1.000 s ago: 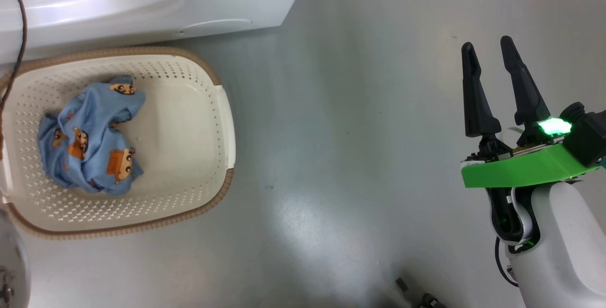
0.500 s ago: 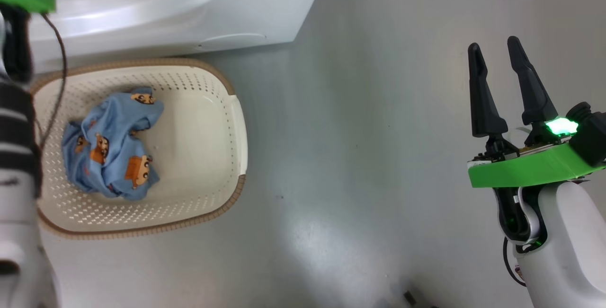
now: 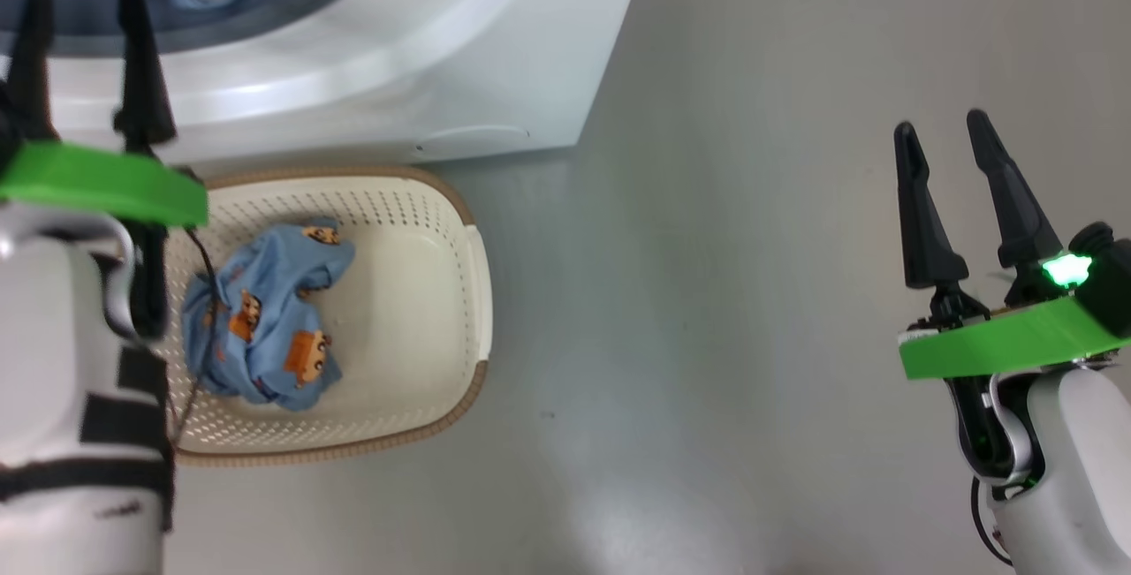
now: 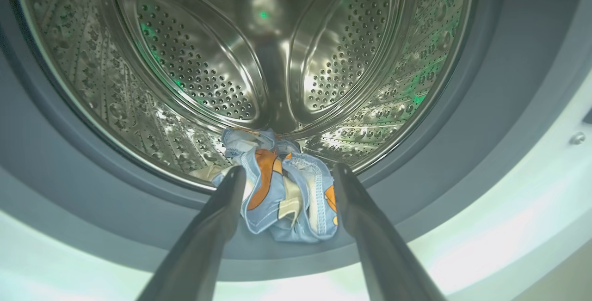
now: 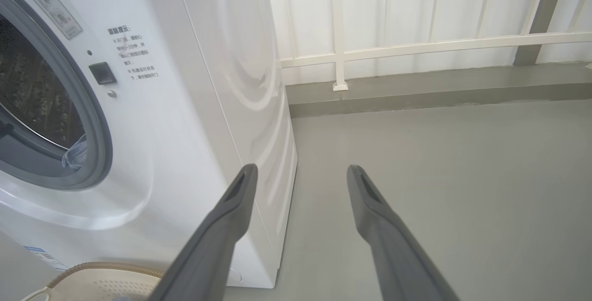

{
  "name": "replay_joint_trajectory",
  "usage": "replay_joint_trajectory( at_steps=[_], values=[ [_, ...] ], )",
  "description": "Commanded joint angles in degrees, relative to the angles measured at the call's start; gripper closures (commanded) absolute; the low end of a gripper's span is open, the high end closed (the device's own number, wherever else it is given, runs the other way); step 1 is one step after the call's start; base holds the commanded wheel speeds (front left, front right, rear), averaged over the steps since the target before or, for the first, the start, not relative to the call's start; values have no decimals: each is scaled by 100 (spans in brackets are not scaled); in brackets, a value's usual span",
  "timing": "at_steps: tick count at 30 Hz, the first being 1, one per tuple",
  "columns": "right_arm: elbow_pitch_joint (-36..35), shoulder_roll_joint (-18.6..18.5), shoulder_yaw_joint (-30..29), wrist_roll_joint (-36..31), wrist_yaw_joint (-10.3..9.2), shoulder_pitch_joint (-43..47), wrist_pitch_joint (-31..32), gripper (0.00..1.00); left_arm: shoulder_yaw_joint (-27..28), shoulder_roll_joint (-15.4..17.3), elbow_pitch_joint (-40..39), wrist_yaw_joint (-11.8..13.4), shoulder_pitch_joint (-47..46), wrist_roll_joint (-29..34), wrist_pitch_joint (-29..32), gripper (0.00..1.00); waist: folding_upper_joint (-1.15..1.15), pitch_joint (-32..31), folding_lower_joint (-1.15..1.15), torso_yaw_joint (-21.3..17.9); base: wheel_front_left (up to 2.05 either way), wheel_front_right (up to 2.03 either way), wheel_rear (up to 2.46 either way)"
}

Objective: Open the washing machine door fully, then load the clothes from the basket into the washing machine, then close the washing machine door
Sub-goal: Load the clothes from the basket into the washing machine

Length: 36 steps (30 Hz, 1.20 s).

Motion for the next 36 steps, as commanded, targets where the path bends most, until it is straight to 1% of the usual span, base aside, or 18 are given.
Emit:
replay_joint_trajectory(
  at_steps=[1, 7, 8, 24, 36],
  values=[
    [-99, -93, 73, -77, 25, 193, -44, 0, 156, 154, -249, -20, 278, 35, -30, 0, 0, -308, 1, 132, 0, 0, 0],
    [-42, -191, 58, -78, 25, 443, -44, 0, 289, -11, -622, -21, 1038, 47, -30, 0, 0, -719, 1, 269, 0, 0, 0],
    [-42, -191, 58, -78, 25, 443, -44, 0, 289, -11, -622, -21, 1038, 47, -30, 0, 0, -719, 1, 269, 0, 0, 0],
    [35, -321, -20, -72, 25, 1245, -44, 0, 333, -252, -1399, -21, 2975, 33, -30, 0, 0, -1746, 1, 473, 0, 0, 0],
    [-14, -304, -187, -94, 25, 1591, -44, 0, 458, -379, -2132, -21, 4064, 6, -30, 0, 0, -1991, 1, 511, 0, 0, 0]
  ],
)
